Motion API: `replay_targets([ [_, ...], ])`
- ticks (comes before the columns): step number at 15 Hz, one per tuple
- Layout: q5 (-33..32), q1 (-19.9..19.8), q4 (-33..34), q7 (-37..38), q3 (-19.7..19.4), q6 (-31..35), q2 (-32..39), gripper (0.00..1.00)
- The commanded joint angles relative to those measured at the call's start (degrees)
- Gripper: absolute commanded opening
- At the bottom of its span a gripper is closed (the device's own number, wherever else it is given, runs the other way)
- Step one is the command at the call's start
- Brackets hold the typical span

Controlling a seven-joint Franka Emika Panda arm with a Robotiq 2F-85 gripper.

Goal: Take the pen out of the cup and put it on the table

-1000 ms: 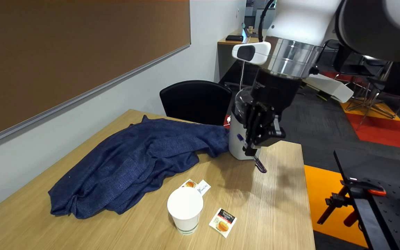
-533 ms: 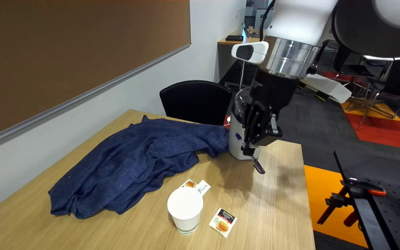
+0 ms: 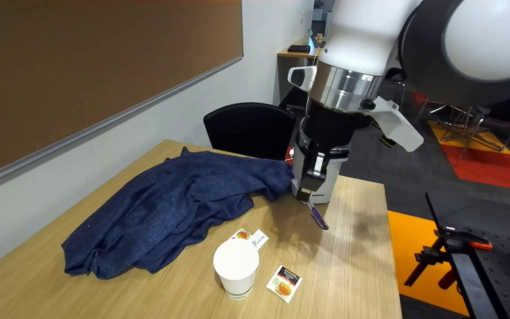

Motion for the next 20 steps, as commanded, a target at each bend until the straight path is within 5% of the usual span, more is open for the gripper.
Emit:
replay_targets([
  [1, -4.6, 0.5, 2.8, 11.0, -0.9, -2.7, 3.1, 0.03],
  [6, -4.0, 0.3, 4.8, 17.1, -1.4, -3.2, 8.6, 0.03],
  [20, 1.8, -0.8, 12.5, 17.3, -1.2, -2.2, 26.0, 0.03],
])
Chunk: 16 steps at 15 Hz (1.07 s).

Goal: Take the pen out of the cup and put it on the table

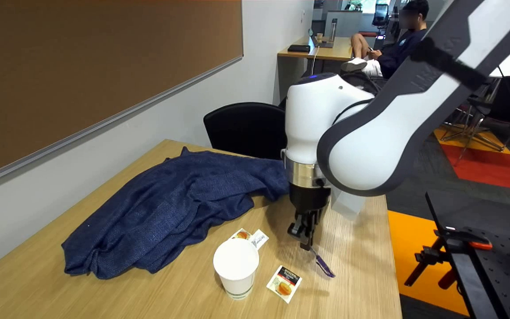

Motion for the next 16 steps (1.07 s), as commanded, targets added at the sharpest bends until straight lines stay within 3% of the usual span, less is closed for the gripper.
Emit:
replay_targets([
  [1, 0.8, -0.2, 2.9, 1.5, 0.2, -0.5, 2.8, 0.03],
  [2, 0.8, -0.2, 3.3, 1.4, 0.3, -0.5, 3.2, 0.04],
  [3, 0.6, -0.1, 3.6, 1.5, 0.2, -0.4, 3.5, 0.36],
  [4, 0.4, 0.1, 3.9, 1.7, 0.1, -0.5, 3.7, 0.36],
  [6, 0.6, 0.1, 4.1, 1.8, 0.2, -0.5, 3.7, 0.5],
  [12, -1.0, 1.6, -0.2, 3.6, -1.0, 0.4, -2.2, 0.96],
  [16, -1.7, 2.2, -6.8, 4.5, -1.4, 2.1, -11.7, 1.0],
])
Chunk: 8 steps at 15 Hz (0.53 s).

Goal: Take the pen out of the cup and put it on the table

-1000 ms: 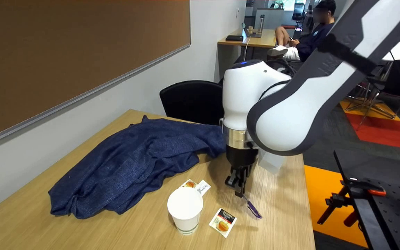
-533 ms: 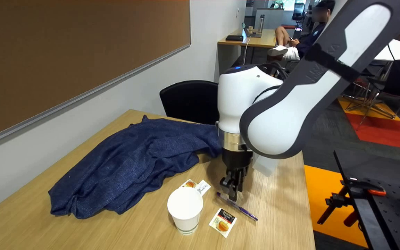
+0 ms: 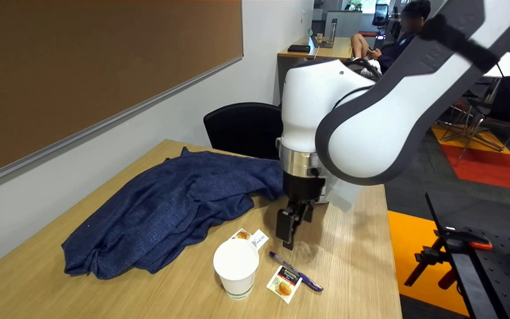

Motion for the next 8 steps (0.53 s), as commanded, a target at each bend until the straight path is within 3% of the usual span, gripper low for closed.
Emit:
replay_targets([
  [1, -2.0, 1.8, -9.4, 3.9, -1.6, 2.2, -12.4, 1.0],
  [5, -8.0, 3.1, -17.1, 9.2, -2.4, 5.3, -24.3, 1.0],
  [8, -13.9, 2.0, -21.6, 13.4, -0.9, 7.6, -32.5, 1.0],
])
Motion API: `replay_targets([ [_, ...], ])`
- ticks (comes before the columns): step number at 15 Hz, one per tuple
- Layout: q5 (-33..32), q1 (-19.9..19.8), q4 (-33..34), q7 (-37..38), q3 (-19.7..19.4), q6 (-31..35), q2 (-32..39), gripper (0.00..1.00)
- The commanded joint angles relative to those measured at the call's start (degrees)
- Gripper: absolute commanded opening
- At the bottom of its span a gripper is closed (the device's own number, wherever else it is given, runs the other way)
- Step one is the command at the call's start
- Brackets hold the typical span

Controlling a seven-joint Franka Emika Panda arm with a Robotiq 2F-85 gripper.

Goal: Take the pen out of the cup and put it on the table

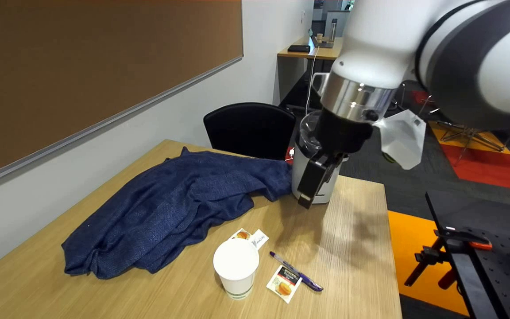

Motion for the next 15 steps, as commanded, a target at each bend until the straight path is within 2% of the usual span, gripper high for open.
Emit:
replay_targets([
  [1, -6.4, -0.8, -7.9, 5.7, 1.3, 3.3, -11.9, 1.0],
  [3, -7.6, -2.0, -9.8, 7.0, 2.9, 4.4, -15.7, 1.0],
  [8, -5.3, -3.1, -13.5, 5.0, 5.5, 7.3, -21.8, 1.0],
  [9, -4.5, -3.0, -10.7, 3.8, 5.2, 5.3, -18.7, 1.0],
  [15, -4.3, -3.2, -12.3, 3.7, 5.8, 5.7, -20.7, 1.0],
])
